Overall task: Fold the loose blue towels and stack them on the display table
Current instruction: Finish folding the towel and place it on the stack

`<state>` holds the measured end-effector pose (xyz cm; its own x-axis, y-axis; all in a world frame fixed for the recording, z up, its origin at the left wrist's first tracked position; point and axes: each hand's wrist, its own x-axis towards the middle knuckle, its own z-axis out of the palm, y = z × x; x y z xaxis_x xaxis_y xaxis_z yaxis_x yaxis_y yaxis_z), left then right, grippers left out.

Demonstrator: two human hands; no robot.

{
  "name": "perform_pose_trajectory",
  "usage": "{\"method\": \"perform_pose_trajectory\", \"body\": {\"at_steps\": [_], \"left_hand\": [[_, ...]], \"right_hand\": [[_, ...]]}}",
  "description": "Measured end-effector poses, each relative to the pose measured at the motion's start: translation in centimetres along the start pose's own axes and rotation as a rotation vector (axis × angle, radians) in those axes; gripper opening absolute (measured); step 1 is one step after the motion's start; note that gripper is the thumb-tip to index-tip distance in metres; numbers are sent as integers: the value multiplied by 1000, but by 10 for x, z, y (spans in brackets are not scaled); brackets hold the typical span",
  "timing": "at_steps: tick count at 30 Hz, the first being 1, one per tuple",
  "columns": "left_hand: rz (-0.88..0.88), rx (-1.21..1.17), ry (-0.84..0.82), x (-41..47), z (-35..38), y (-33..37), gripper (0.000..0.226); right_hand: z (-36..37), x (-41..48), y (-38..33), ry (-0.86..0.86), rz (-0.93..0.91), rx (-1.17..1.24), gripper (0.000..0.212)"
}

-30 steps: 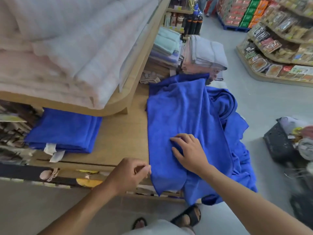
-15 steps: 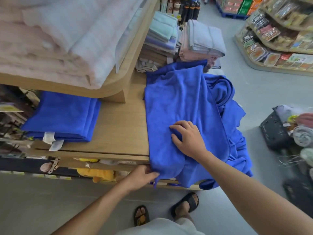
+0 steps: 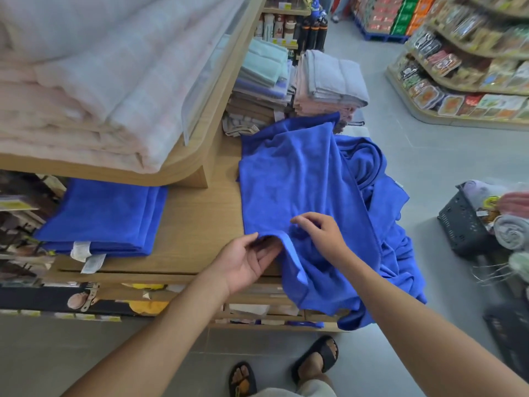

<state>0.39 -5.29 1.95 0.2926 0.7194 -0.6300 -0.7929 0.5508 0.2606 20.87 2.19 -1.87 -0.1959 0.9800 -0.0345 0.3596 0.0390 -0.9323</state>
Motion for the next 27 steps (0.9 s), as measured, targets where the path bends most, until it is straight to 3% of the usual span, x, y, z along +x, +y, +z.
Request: {"method": "perform_pose_trajectory", "body": {"at_steps": [3, 7, 11, 13, 18, 22, 27], "left_hand": [[28, -75, 3, 8, 14, 1, 35], [68, -42, 68, 20, 26, 1, 33], [100, 43, 145, 26, 32, 1, 34], [112, 80, 171, 26, 37, -3, 36], [158, 80, 216, 29, 40, -8, 33], [157, 30, 171, 23, 42, -12, 36], [183, 46, 182, 20, 41, -14, 31]], "right_hand": [[-10, -12, -16, 24, 22, 292, 33], [-8, -44, -9, -164, -74, 100, 20], [-12, -48, -2, -265, -112, 67, 52], [-6, -46, -4, -241, -160, -77, 60], [13, -40, -2, 7, -153, -257, 40], [0, -42, 8, -161, -308, -315, 58], [-6, -45, 8, -120, -241, -100, 6]]}}
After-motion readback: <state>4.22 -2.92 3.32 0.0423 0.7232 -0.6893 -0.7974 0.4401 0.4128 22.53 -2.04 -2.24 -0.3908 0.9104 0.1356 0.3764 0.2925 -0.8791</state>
